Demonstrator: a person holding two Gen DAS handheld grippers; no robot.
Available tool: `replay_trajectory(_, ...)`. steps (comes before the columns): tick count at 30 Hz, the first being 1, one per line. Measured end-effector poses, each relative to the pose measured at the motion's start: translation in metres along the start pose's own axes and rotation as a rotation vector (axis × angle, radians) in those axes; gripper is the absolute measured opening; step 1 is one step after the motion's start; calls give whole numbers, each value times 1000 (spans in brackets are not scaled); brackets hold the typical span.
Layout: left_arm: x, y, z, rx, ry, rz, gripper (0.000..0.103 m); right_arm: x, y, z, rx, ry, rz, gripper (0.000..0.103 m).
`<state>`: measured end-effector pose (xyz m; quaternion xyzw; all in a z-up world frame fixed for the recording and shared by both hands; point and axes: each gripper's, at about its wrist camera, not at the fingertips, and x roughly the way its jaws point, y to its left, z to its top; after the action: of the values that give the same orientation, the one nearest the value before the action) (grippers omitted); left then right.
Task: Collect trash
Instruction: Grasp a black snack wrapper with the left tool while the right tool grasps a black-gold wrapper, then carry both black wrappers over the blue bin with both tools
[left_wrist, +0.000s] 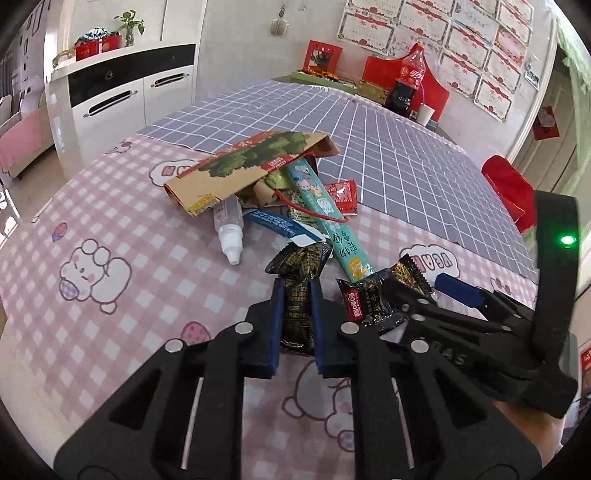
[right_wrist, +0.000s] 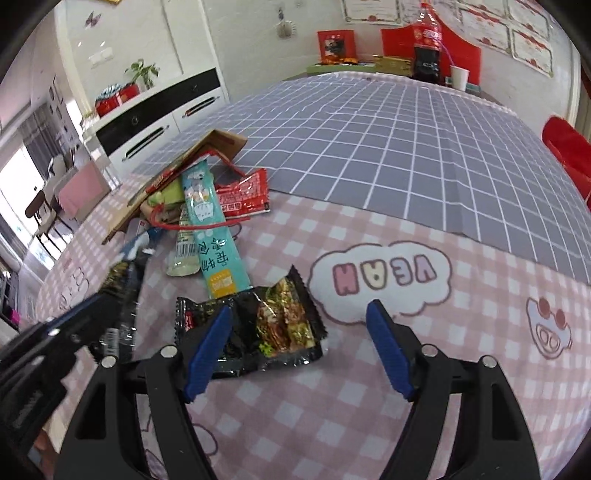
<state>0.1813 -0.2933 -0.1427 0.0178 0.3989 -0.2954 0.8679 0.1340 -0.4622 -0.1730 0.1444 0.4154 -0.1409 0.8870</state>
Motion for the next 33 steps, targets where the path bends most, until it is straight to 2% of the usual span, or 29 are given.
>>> replay_trajectory(4,-7,3,0,-2,-13,7,14,1,10,0,-49,2,3,45)
replay_trajectory(6,-9,4,-2,-4,-15,6,14,0,12,0,-62,1,5,39)
replay_trajectory(8,-12,6,-3,-5,-16,6,14,-2,12,-2,-62,1,14,26)
replay_trajectory(9,-14,8,-4,-7,-19,6,14,-4,11,-3,-59,-3,19,16)
replay_trajectory(10,-17,9,-5,-8,-21,6,14,-5,10,-4,-59,-6,22,13)
replay_trajectory(14,-27,16,-7,-9,-30,6,14,-17,10,-11,-57,-35,67,11)
replay_trajectory(22,-55,37,-10,-44,-66,-3,14,-60,22,-11,-71,-138,64,5)
replay_trajectory(24,-62,43,-10,-50,-79,0,14,-71,29,-10,-84,-164,70,2)
replay_trajectory(33,-95,81,-14,-107,-126,25,14,-104,80,-10,-159,-234,123,2)
